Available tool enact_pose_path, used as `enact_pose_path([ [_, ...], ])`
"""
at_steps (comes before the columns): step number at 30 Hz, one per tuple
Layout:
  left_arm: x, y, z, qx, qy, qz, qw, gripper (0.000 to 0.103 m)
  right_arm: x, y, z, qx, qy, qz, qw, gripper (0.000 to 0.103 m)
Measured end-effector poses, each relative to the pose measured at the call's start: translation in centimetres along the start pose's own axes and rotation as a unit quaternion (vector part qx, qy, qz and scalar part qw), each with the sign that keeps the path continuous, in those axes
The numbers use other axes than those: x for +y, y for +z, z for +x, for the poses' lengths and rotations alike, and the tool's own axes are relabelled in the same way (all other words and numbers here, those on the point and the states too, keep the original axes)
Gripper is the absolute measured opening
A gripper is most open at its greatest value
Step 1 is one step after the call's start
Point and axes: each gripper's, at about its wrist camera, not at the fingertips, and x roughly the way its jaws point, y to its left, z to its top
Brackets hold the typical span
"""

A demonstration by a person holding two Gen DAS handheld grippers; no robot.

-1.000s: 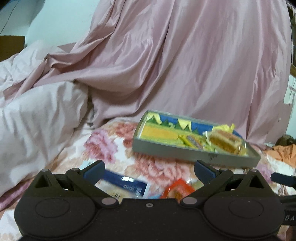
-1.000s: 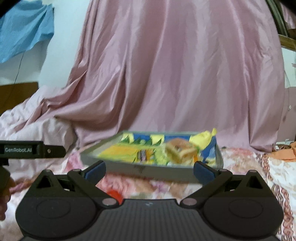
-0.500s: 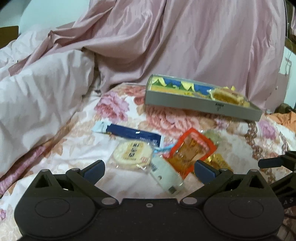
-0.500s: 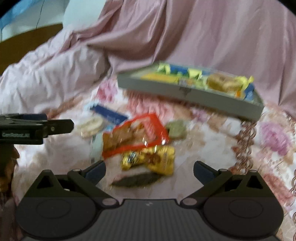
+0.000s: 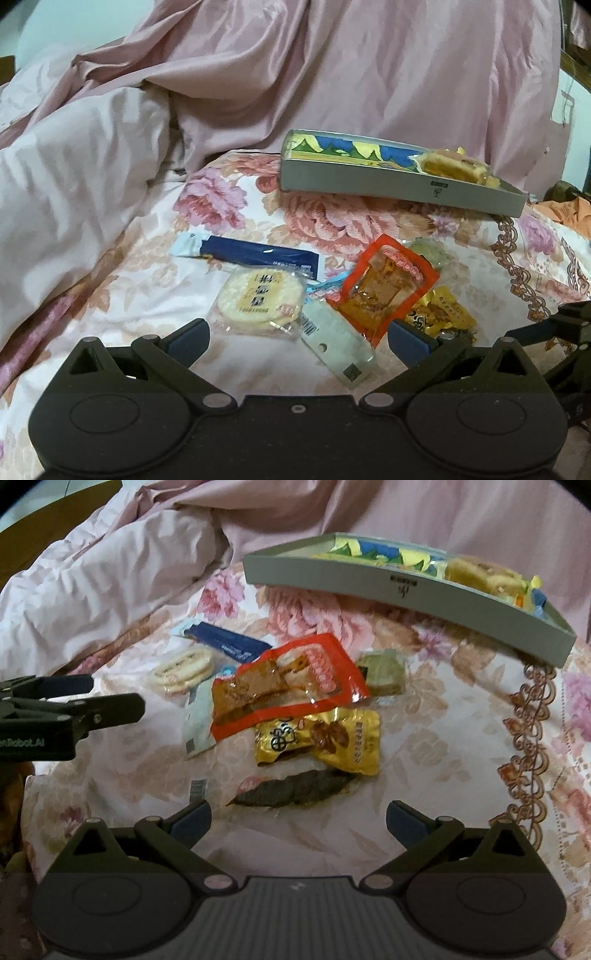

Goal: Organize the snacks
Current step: 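Grasp the red spicy tofu pack with the left tool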

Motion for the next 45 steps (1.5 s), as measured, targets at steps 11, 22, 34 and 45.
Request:
enact_pose_path([
  [11,-1.3,2.1,3.4,0.008,-0.033,0.068,0.9971,0.102,0.1,0.2,1.9,0.039,0.025,0.03,0.998,0.103],
  [22,-4.7,3.7,8.2,0.046,-0.087,0.167,0.9811,0.102,0.3,0.7,2.8,0.017,0.02,0.03,0.999,0.103],
  [34,-6.5,3.0,10.0,0.067,-0.095,0.219,0.9689,0.09,0.5,1.0,3.1,0.014,0.018,0.017,1.0,0.102],
  [45,-6.0,3.4,9.5,0.11,-0.106,0.146,0.9774,0.062,0.4,0.9,3.1,0.012,0.017,0.018,1.0,0.102],
])
